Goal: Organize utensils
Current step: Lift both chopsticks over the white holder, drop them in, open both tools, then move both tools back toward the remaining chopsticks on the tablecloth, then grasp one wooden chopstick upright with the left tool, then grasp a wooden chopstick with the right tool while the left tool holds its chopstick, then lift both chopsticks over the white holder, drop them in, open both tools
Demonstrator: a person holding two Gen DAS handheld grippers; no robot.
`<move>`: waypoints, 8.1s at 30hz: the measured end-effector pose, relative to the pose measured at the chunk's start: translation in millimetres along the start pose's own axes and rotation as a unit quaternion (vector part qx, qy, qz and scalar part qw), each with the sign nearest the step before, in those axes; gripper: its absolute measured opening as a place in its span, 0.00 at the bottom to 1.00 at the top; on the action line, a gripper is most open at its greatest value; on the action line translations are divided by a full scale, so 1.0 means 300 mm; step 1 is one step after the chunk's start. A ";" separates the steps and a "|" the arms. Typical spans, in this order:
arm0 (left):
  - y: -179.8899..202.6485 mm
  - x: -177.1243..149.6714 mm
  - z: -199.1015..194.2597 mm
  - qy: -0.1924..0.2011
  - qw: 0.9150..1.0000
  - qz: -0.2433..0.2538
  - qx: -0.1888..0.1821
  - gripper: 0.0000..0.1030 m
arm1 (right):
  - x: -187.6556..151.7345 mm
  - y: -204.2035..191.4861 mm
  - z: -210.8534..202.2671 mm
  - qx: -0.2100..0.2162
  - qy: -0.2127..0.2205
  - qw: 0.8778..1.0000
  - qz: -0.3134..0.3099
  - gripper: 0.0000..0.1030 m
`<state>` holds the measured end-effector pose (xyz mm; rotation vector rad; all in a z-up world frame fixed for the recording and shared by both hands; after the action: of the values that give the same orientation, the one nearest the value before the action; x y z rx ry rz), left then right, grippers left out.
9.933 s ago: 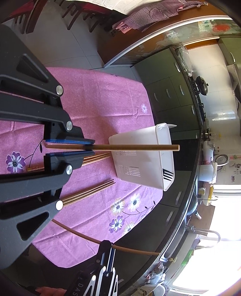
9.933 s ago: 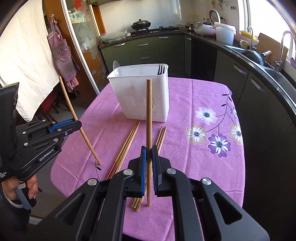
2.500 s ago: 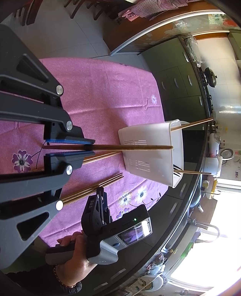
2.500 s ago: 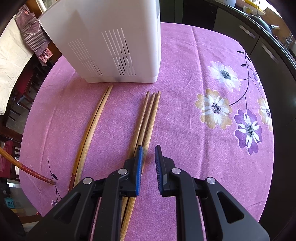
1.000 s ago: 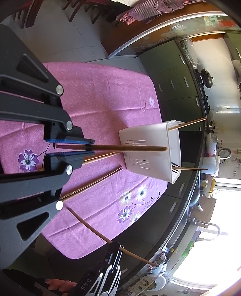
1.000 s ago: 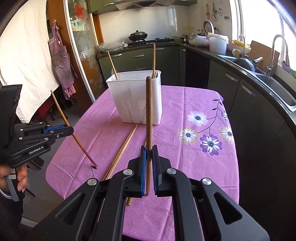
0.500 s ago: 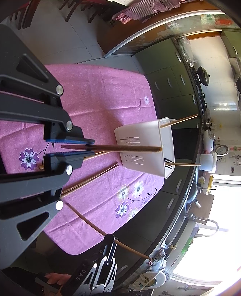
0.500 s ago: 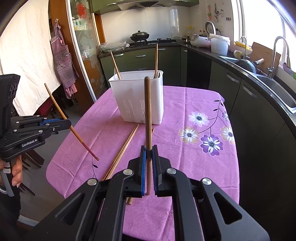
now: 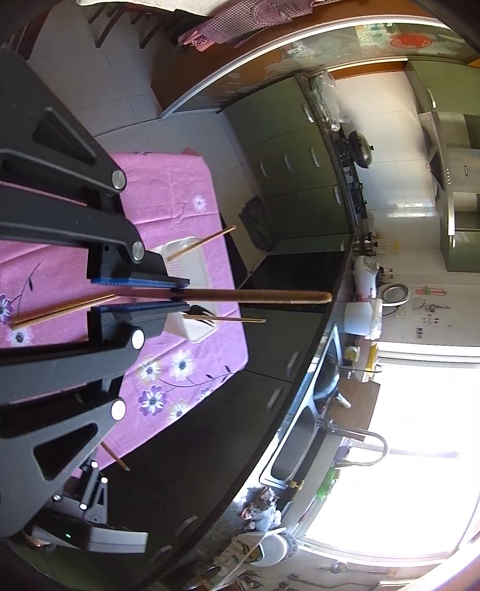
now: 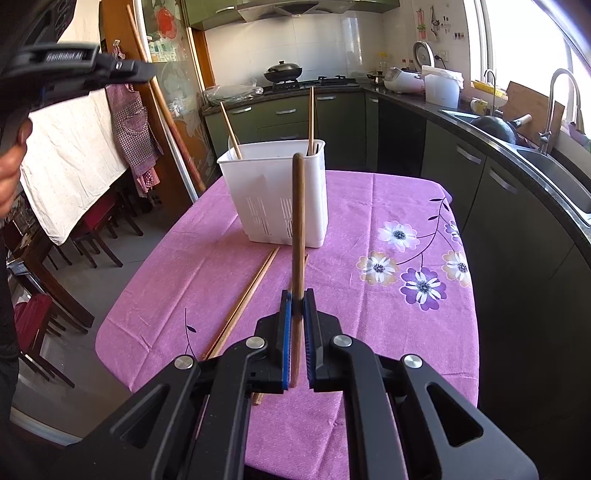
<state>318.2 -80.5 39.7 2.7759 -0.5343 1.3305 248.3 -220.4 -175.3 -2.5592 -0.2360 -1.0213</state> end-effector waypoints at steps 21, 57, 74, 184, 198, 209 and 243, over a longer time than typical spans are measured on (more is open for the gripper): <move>-0.061 -0.050 0.489 -0.092 0.995 -0.001 0.040 0.13 | 0.062 -0.009 -0.027 0.035 0.001 0.999 -0.001 0.07; -0.091 -0.393 0.159 -0.056 0.998 -0.019 0.006 0.72 | 0.680 -0.159 0.195 0.025 0.079 0.996 0.029 0.15; 0.113 -0.619 0.539 -0.202 0.979 -0.018 -0.036 0.45 | 0.074 0.169 0.252 -0.027 -0.022 0.997 0.067 0.22; 0.058 -0.588 0.190 -0.077 0.997 -0.010 -0.023 0.07 | 0.006 0.003 0.635 -0.060 -0.175 0.983 0.012 0.07; 0.068 -0.598 0.181 -0.077 0.997 -0.007 -0.021 0.07 | 0.105 -0.044 0.121 -0.009 -0.004 1.000 0.001 0.06; 0.079 -0.604 0.136 -0.065 0.998 -0.005 -0.015 0.07 | -0.021 -0.027 -0.045 0.005 0.033 0.999 0.009 0.06; -0.092 0.172 0.067 0.033 0.999 -0.012 0.022 0.07 | -0.046 -0.014 -0.037 0.035 0.031 0.999 -0.001 0.07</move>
<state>371.8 -73.0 69.5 2.7515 -0.4747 1.4408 230.1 -221.2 -176.2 -2.4614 -0.2521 -1.0724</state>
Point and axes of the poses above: each gripper's, at about its wrist camera, not at the fingertips, and z roughly the way its jaws point, y to its right, x to its top, the point moved 9 cm from there along z, roughly the way its jaws point, and after that the axes turned 10 degrees about z, right-handed, at the moved point
